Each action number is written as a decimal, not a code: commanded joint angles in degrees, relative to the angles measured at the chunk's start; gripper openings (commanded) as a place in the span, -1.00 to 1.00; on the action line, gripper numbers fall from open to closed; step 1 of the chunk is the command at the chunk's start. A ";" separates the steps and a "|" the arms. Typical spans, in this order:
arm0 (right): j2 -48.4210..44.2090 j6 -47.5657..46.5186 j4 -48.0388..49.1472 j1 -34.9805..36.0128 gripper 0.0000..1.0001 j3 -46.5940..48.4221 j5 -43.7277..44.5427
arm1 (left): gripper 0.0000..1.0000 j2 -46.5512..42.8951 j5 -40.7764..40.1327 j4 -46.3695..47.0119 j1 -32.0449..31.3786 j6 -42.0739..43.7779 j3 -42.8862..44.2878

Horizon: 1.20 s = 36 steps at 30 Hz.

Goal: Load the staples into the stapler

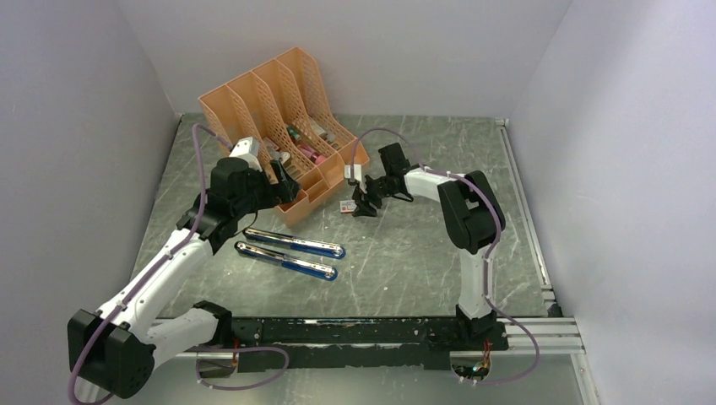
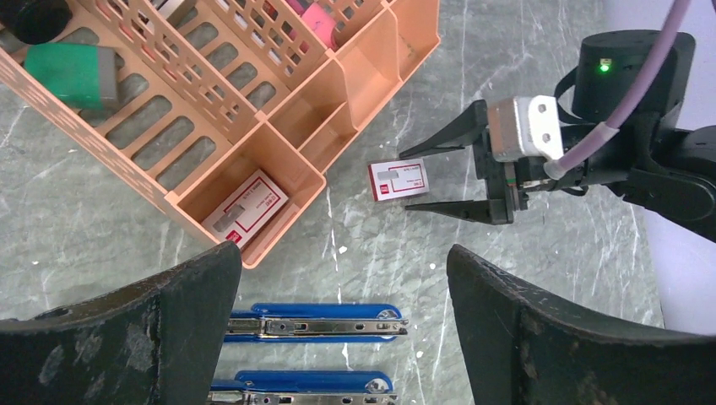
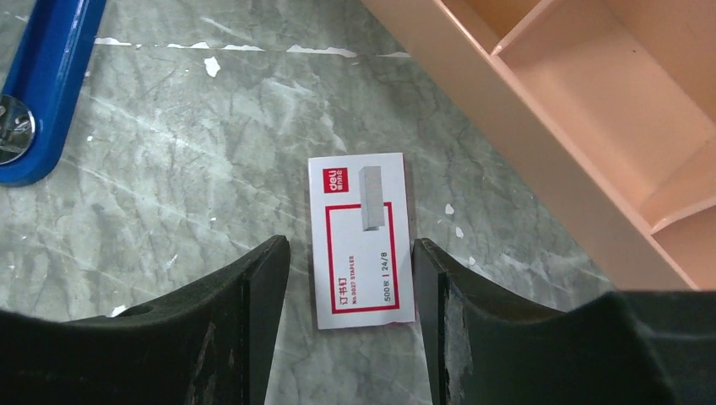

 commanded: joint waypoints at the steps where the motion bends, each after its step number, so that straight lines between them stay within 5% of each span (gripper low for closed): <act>1: 1.40 -0.70 -1.99 0.73 0.19 2.84 1.49 | 0.89 0.30 3.31 2.46 0.67 1.64 0.19; 17: 4.59 -5.57 -15.53 1.39 -0.01 8.25 9.92 | 0.87 0.12 2.84 0.89 0.84 1.96 0.36; 25: 1.85 -2.10 -12.39 1.40 -0.16 3.70 10.72 | 0.84 0.91 4.37 1.77 0.92 1.93 0.22; 36: -6.46 1.26 -10.10 1.39 -0.18 -6.24 15.05 | 0.74 4.36 20.74 13.47 0.97 -0.04 -4.13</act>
